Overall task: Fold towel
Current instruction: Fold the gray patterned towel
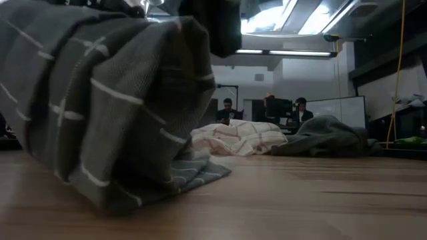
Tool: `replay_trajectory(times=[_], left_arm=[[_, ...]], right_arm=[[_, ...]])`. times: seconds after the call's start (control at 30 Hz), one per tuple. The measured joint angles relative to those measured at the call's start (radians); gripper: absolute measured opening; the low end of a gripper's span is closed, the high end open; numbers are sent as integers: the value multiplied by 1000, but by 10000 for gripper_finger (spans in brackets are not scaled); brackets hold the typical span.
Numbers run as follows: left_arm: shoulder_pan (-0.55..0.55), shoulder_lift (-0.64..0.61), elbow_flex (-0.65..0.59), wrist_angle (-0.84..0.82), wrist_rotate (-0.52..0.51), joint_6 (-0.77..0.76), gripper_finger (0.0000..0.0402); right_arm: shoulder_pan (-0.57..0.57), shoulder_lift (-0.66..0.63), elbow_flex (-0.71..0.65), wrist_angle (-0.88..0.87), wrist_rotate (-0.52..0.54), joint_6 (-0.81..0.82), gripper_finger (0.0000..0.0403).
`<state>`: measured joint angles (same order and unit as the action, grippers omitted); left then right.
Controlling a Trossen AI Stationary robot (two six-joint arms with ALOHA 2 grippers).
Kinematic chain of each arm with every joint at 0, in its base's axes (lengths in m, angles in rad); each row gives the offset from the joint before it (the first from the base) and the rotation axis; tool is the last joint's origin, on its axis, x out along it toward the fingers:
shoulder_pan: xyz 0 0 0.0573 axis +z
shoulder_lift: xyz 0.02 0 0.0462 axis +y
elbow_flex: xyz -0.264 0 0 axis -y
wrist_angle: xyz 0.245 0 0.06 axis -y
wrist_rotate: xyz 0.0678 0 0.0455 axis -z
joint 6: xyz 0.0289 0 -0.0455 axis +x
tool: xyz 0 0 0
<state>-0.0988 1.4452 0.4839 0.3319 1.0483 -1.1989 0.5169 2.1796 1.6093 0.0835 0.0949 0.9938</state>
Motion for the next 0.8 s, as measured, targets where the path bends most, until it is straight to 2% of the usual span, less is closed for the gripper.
replay_trajectory(times=[0.1, 0.37, 0.6, 0.8], left_arm=[[-29, 0, 0, 34, 2, -27, 1], [-95, 0, 0, 35, -26, -10, 1], [-114, 0, 0, -5, -87, 82, 4], [-111, 0, 0, -62, -90, 163, 5]], right_arm=[[-10, 0, 0, -52, 88, -3, 124], [-70, 12, 0, -188, 70, 15, 124], [-112, 16, 0, -216, 70, 12, 124], [-126, 27, 0, -213, 66, -4, 124]])
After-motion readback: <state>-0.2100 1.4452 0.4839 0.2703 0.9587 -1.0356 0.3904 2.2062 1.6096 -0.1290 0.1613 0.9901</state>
